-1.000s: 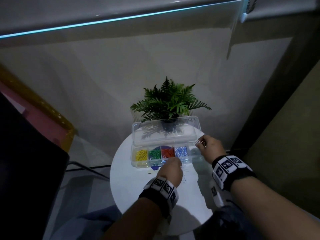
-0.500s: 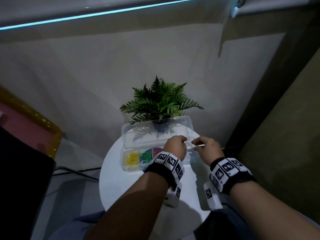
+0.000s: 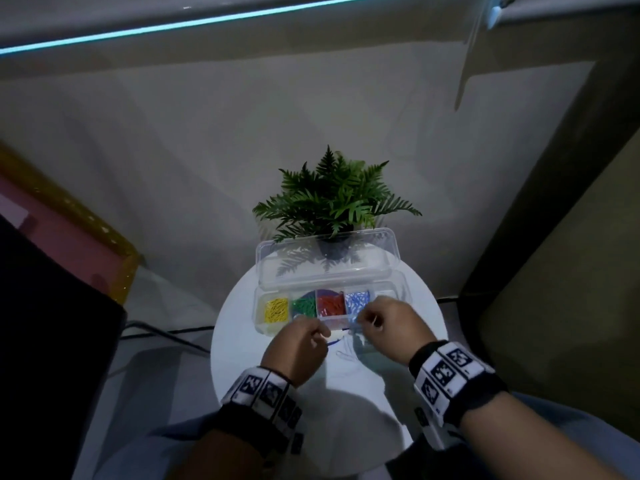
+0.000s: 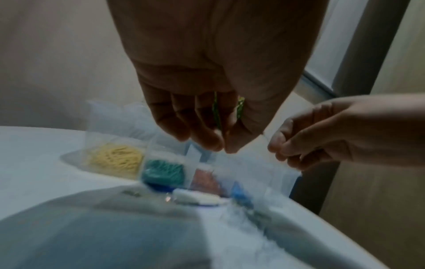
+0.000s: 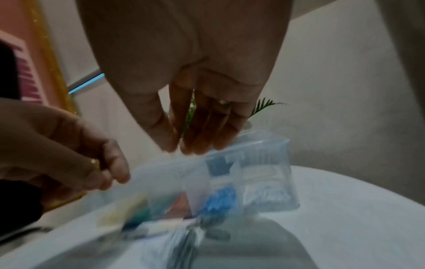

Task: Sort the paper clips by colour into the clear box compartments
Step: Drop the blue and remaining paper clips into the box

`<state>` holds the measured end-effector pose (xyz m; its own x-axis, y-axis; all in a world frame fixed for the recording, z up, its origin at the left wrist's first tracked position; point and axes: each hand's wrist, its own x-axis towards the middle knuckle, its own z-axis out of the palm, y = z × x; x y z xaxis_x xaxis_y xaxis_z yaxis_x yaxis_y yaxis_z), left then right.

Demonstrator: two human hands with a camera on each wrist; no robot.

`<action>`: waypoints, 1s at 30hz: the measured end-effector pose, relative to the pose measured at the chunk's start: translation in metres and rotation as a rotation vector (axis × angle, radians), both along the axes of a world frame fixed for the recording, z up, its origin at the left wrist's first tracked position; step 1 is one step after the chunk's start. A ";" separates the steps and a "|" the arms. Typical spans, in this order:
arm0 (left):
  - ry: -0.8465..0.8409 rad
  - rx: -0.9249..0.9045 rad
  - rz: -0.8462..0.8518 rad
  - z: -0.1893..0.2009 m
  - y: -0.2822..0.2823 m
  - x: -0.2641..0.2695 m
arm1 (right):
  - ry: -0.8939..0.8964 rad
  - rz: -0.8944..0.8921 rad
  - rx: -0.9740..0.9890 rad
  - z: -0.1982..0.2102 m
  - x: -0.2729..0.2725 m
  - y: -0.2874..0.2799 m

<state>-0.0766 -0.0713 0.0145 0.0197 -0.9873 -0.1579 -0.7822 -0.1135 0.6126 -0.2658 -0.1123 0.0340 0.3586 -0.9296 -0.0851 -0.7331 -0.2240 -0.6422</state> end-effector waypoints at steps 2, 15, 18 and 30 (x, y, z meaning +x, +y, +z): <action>-0.116 0.132 -0.052 -0.014 0.011 0.004 | 0.173 0.066 0.122 -0.017 0.006 0.009; -0.159 0.280 -0.181 -0.033 0.026 -0.014 | 0.313 0.184 0.120 -0.068 0.020 0.030; -0.153 0.267 -0.211 -0.031 0.021 -0.019 | 0.289 0.184 0.069 -0.070 0.018 0.030; -0.339 0.193 -0.303 -0.027 0.012 -0.033 | 0.416 0.191 -0.004 -0.066 0.003 0.019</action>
<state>-0.1096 -0.0595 -0.0121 -0.1823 -0.9098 -0.3730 -0.9491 0.0637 0.3084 -0.2630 -0.0938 -0.0315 0.4599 -0.8506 -0.2547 -0.8737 -0.3822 -0.3010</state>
